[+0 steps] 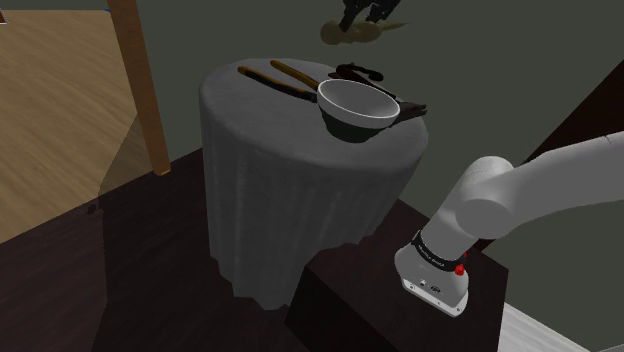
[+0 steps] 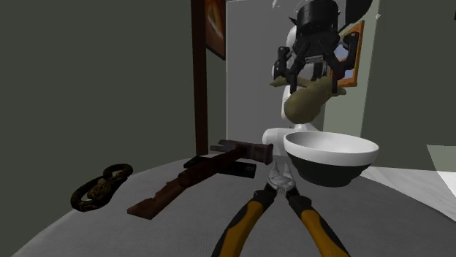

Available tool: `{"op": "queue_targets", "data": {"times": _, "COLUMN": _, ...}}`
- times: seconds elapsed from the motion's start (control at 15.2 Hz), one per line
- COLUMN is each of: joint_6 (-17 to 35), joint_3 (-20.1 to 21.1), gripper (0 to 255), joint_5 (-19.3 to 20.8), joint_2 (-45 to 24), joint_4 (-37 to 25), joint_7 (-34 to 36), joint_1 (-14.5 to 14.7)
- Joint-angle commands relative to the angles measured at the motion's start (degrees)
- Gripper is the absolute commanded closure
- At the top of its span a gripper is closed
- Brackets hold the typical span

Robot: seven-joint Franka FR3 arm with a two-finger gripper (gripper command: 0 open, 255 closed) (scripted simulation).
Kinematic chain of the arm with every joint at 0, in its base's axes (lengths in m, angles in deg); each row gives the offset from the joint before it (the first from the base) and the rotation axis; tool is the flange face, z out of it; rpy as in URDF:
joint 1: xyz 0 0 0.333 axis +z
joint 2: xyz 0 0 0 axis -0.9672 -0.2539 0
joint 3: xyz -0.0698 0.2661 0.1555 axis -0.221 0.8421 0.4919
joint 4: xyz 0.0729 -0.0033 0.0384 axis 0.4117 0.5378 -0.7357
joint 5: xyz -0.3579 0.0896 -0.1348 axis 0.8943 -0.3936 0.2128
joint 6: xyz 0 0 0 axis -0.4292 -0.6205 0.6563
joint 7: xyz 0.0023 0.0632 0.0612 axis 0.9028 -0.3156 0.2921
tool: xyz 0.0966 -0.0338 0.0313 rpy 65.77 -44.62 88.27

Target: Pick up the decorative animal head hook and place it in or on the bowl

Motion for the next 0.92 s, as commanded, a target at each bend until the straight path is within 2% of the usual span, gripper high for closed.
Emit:
{"op": "queue_targets", "data": {"times": 0.0, "joint_6": -1.2, "joint_3": 1.77, "gripper": 255, "joint_5": -0.43, "joint_2": 3.1, "joint_4": 1.92, "joint_7": 2.05, "joint_1": 0.45}}
{"op": "queue_targets", "data": {"times": 0.46, "joint_6": -5.78, "joint_3": 7.23, "gripper": 255, "joint_5": -2.79, "joint_2": 11.81, "joint_4": 6.03, "joint_7": 7.99, "joint_1": 2.24}}
{"op": "queue_targets", "data": {"times": 0.86, "joint_6": -1.92, "joint_3": 7.46, "gripper": 255, "joint_5": -3.1, "joint_2": 13.95, "joint_4": 12.04, "joint_7": 8.12, "joint_1": 2.57}}
